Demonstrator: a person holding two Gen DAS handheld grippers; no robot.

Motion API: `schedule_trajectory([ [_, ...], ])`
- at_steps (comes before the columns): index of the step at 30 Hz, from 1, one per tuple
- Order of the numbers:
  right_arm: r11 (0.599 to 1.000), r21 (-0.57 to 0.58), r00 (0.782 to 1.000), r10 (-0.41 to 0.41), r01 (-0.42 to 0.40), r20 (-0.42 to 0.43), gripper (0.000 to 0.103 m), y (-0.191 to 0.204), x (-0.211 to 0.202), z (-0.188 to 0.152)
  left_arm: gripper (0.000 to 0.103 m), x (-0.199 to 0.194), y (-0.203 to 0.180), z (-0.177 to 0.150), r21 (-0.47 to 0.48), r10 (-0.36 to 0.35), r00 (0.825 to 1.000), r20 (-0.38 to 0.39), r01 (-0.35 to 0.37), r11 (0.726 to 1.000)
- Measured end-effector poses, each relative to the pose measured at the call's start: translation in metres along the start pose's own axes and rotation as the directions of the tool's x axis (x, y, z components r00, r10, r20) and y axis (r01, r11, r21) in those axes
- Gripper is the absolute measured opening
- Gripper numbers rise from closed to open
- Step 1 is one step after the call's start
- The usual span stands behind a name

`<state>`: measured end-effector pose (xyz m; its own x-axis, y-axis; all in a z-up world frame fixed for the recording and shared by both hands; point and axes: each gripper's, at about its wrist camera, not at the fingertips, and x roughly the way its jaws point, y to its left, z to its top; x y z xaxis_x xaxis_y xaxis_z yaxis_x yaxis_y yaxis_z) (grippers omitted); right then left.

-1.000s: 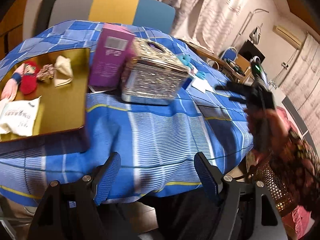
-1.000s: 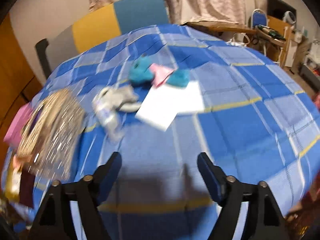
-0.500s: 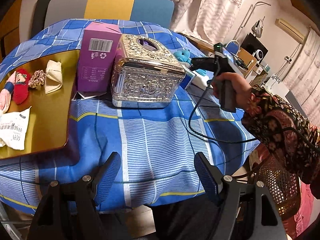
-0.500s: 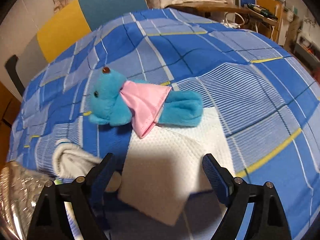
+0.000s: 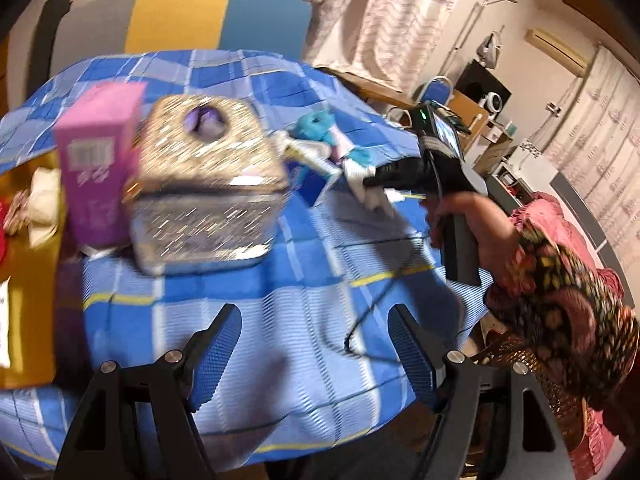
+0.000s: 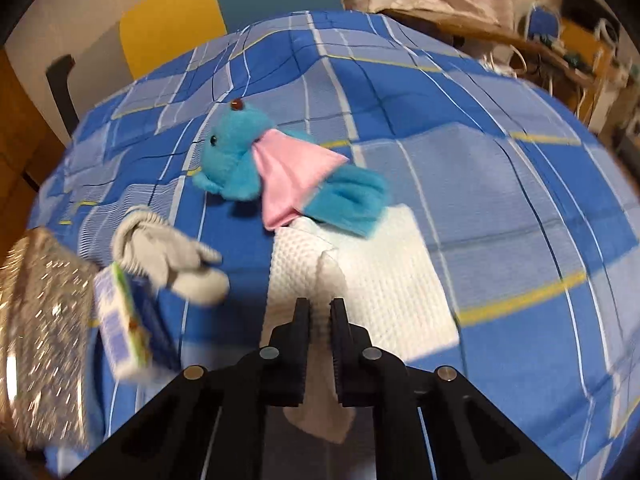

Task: Organize soft objects
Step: 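Grasp the white paper towel with the right tool and lift it, then grasp the blue Tempo tissue pack with the left tool and lift it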

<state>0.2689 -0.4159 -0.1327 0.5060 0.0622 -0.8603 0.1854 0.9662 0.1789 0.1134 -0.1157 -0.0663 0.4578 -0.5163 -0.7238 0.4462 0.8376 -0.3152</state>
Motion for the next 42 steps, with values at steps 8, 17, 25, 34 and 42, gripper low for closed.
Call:
schedule_trajectory([
  [8, 0.994, 0.077, 0.996, 0.078, -0.075, -0.036, 0.01, -0.041, -0.035, -0.046, 0.078, 0.046, -0.043, 0.05, 0.029, 0.064, 0.997, -0.034, -0.063, 0.998],
  [17, 0.972, 0.175, 0.986, 0.161, -0.153, -0.034, 0.01, -0.057, -0.031, -0.05, 0.078, 0.132, -0.065, 0.115, 0.036, 0.232, 0.97, -0.066, -0.23, 0.972],
  [25, 0.955, 0.23, 0.979, 0.201, -0.186, -0.044, 0.01, -0.067, -0.029, -0.046, 0.078, 0.199, -0.042, 0.135, -0.08, 0.35, 0.916, -0.196, -0.371, 0.925],
  [34, 0.955, 0.227, 0.977, 0.206, -0.19, -0.051, 0.01, -0.066, -0.027, -0.045, 0.078, 0.226, -0.022, 0.139, -0.205, 0.337, 0.909, -0.245, -0.389, 0.898],
  [42, 0.957, 0.222, 0.978, 0.204, -0.187, -0.053, 0.01, -0.066, -0.027, -0.047, 0.067, 0.205, -0.024, 0.121, -0.182, 0.304, 0.935, -0.184, -0.337, 0.924],
])
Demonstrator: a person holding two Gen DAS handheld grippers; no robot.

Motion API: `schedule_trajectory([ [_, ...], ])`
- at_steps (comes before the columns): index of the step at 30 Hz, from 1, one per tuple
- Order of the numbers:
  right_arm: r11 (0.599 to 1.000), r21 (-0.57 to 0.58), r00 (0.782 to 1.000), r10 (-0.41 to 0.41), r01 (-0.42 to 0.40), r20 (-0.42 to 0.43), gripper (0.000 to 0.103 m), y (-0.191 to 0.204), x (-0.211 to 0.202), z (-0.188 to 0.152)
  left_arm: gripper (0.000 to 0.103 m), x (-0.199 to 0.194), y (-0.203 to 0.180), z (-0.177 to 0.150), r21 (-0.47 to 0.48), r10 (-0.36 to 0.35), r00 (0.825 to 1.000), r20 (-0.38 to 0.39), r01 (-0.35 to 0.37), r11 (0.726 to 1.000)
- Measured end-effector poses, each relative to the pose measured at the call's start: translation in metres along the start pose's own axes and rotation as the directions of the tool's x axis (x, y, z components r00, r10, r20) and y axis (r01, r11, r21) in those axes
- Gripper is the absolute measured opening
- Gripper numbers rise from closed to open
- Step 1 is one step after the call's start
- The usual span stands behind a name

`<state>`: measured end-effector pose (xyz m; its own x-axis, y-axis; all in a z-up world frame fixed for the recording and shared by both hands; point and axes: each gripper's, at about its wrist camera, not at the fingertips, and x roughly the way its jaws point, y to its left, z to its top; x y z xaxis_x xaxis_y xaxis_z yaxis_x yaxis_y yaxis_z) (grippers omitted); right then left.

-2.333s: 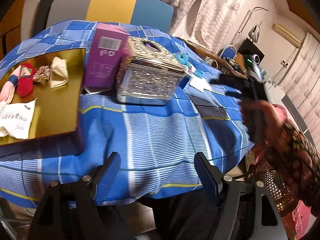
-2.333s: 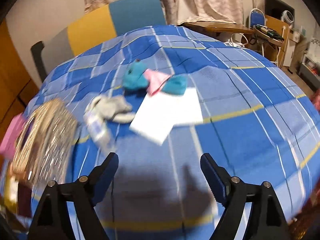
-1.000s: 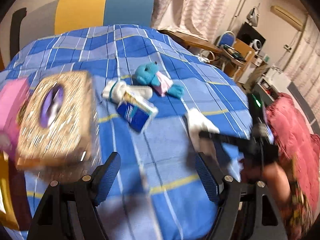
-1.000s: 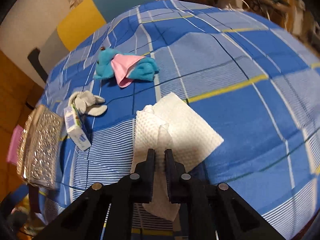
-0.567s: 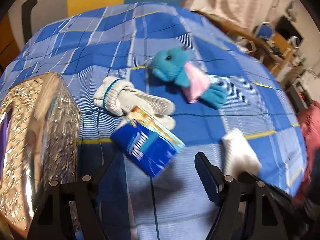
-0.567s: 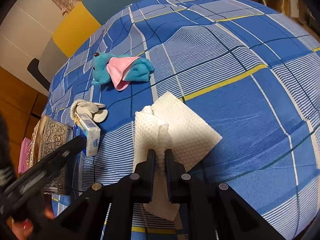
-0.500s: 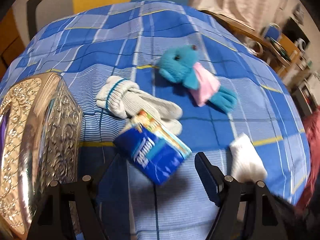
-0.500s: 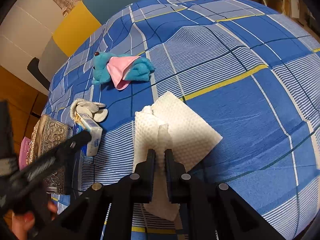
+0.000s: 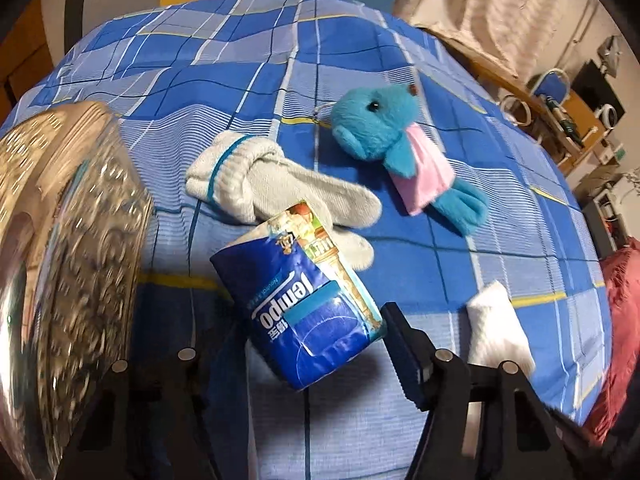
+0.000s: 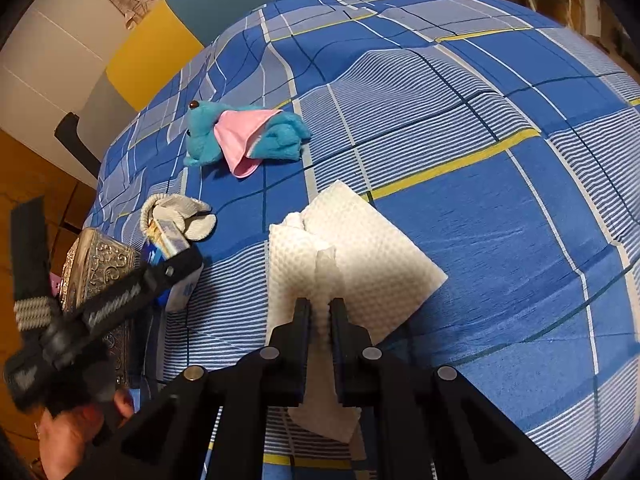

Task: Organize soft objects
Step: 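Grasp the blue Tempo tissue pack with the left tool and lift it, then carry the Tempo pack into the gold tray and open the left tool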

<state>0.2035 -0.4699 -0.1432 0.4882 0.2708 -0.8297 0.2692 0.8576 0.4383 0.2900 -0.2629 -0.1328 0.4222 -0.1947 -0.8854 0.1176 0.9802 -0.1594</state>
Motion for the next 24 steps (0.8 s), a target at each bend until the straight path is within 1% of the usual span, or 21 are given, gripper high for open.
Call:
schedule_trajectory([
  [4, 1.0, -0.005, 1.0, -0.002, 0.002, 0.0, 0.01, 0.0, 0.001, 0.0, 0.067, -0.015, 0.006, -0.022, 0.002, -0.078, 0.997, -0.01, 0.078, 0.997],
  [7, 1.0, -0.015, 1.0, -0.007, 0.007, 0.002, 0.01, 0.001, 0.001, 0.0, 0.067, -0.028, 0.008, -0.04, 0.046, -0.12, 0.993, -0.012, 0.12, 0.992],
  [12, 1.0, -0.011, 1.0, -0.002, 0.002, 0.004, 0.01, 0.0, 0.001, 0.0, 0.067, -0.048, 0.008, -0.064, 0.11, -0.172, 0.985, 0.0, 0.171, 0.979],
  [16, 1.0, -0.017, 1.0, -0.002, 0.002, 0.006, 0.01, 0.0, 0.001, -0.001, 0.067, -0.077, 0.014, -0.083, 0.166, -0.213, 0.977, 0.026, 0.206, 0.964],
  [19, 1.0, -0.027, 1.0, -0.007, 0.008, 0.014, 0.01, 0.001, 0.001, -0.002, 0.066, -0.103, 0.022, -0.098, 0.214, -0.234, 0.971, 0.052, 0.218, 0.952],
  [24, 0.999, -0.032, 1.0, -0.009, 0.009, 0.022, 0.01, 0.001, 0.001, -0.004, 0.066, -0.133, 0.045, -0.114, 0.233, -0.242, 0.967, 0.084, 0.217, 0.948],
])
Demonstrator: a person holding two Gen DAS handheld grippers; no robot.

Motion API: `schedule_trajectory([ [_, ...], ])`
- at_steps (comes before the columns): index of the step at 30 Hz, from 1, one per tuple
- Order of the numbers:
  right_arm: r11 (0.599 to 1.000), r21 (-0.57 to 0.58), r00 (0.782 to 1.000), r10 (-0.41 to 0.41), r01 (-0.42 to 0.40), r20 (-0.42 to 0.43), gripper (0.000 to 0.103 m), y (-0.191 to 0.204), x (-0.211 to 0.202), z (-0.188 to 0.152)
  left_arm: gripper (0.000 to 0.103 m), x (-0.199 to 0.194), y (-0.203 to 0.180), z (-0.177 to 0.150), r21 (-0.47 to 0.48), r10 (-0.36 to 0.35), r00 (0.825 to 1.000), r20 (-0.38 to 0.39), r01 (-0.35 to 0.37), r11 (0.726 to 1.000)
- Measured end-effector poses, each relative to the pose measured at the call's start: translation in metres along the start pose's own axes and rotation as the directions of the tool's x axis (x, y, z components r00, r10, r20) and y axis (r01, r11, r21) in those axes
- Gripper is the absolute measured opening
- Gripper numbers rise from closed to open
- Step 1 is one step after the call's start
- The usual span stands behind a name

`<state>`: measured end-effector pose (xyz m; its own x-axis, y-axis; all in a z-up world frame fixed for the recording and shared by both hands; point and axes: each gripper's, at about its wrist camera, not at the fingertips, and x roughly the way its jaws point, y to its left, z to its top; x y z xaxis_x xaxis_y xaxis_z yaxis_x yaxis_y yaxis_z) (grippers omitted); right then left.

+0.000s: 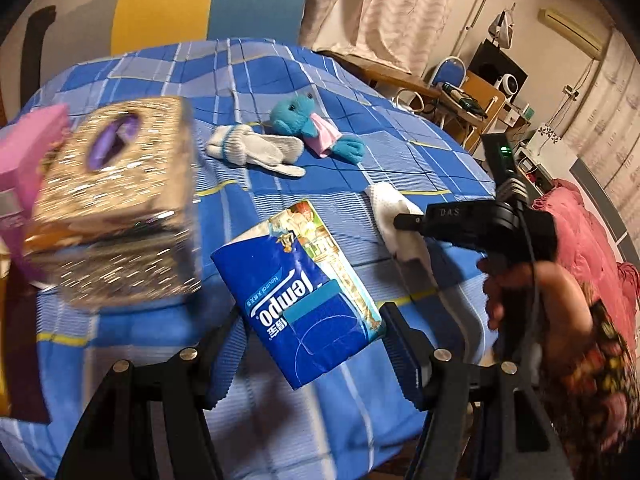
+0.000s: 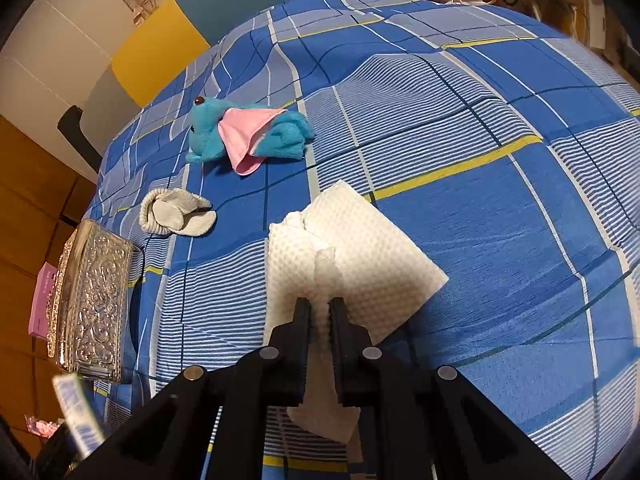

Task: Organize soft objects
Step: 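Carry the Tempo pack into the gold tray and open the left tool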

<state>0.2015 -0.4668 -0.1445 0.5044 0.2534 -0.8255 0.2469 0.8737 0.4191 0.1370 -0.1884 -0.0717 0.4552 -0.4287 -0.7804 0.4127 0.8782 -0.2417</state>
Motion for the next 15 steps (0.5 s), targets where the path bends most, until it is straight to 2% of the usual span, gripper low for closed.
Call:
schedule_trajectory([
  [6, 1.0, 0.0, 1.0, -0.009, 0.009, 0.016, 0.01, 0.001, -0.002, -0.001, 0.066, -0.045, 0.033, -0.017, -0.016, 0.038, 0.998, 0.055, -0.037, 0.999],
  [11, 0.998, -0.063, 0.998, 0.016, -0.012, 0.062, 0.01, 0.018, -0.011, -0.004, 0.066, -0.075, 0.079, -0.024, -0.099, 0.093, 0.992, 0.089, -0.084, 0.992],
  [15, 0.99, -0.141, 0.995, 0.013, 0.001, 0.097, 0.01, 0.039, -0.022, -0.008, 0.066, -0.095, 0.124, -0.024, -0.175, 0.159, 0.981, 0.108, -0.139, 0.975],
])
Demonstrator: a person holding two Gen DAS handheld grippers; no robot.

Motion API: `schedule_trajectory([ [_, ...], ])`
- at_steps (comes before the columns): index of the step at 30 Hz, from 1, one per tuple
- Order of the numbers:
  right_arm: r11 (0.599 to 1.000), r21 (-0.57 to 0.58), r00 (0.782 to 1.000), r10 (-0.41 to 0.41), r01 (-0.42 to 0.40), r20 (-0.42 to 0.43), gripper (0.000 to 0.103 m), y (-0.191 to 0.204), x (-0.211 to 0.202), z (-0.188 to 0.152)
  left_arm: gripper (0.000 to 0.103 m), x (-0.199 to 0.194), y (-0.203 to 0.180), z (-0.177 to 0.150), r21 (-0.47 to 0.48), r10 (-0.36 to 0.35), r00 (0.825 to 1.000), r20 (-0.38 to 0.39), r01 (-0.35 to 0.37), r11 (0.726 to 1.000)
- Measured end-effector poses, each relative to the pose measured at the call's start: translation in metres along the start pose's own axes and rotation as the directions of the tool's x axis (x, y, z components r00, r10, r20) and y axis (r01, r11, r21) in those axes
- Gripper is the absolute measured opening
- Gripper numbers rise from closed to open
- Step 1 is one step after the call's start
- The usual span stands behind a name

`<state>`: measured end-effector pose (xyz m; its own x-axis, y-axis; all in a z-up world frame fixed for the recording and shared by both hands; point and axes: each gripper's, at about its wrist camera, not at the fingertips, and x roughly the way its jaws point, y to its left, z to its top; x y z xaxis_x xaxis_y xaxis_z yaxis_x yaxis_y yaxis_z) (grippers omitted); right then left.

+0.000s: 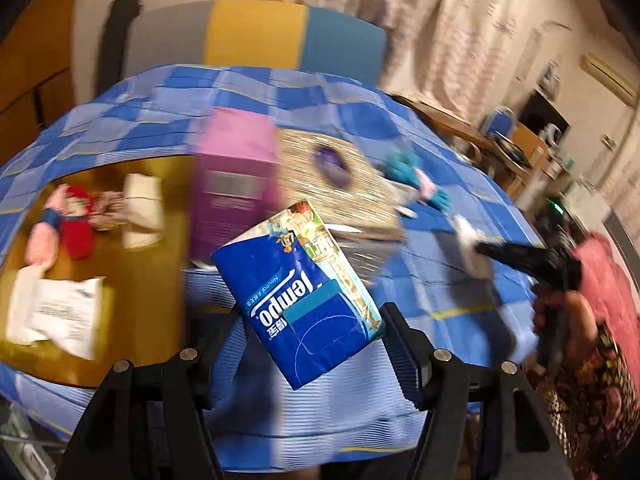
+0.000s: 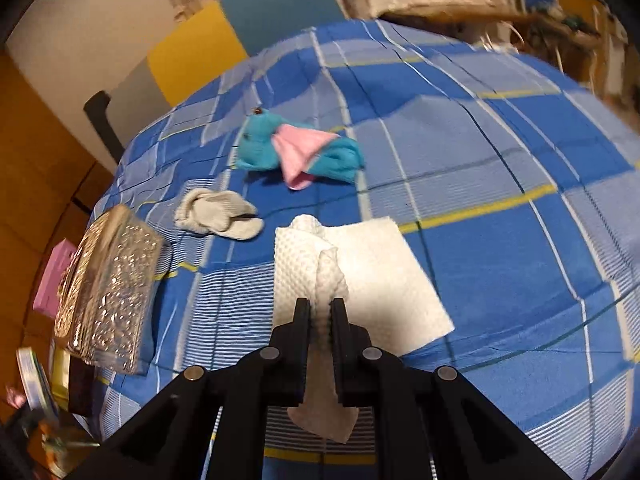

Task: Organize soft objects
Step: 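Carry the Tempo pack into the gold tray and open the left tool, then carry the white paper towel toward the gold tray with the right tool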

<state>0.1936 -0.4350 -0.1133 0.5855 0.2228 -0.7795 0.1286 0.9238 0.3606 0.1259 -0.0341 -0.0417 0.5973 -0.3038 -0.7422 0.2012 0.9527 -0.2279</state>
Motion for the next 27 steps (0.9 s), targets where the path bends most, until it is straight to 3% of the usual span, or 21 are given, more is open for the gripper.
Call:
schedule_trajectory([
  [6, 1.0, 0.004, 1.0, -0.013, 0.013, -0.009, 0.01, 0.0, 0.002, -0.003, 0.067, 0.006, 0.07, 0.02, -0.089, 0.099, 0.995, -0.019, -0.1, 0.991],
  [14, 0.999, 0.037, 1.0, -0.009, 0.01, -0.014, 0.01, -0.009, 0.006, -0.004, 0.067, 0.052, 0.143, 0.036, -0.11, 0.229, 0.964, -0.138, -0.244, 0.963],
  [22, 0.999, 0.036, 1.0, -0.018, 0.019, -0.025, 0.01, -0.01, 0.012, -0.006, 0.068, 0.09, 0.168, 0.042, -0.094, 0.292, 0.93, -0.222, -0.319, 0.943],
  [27, 0.999, 0.039, 1.0, -0.017, 0.017, -0.013, 0.01, -0.01, 0.01, -0.006, 0.068, 0.074, 0.168, 0.042, -0.148, 0.265, 0.949, -0.172, -0.291, 0.945],
])
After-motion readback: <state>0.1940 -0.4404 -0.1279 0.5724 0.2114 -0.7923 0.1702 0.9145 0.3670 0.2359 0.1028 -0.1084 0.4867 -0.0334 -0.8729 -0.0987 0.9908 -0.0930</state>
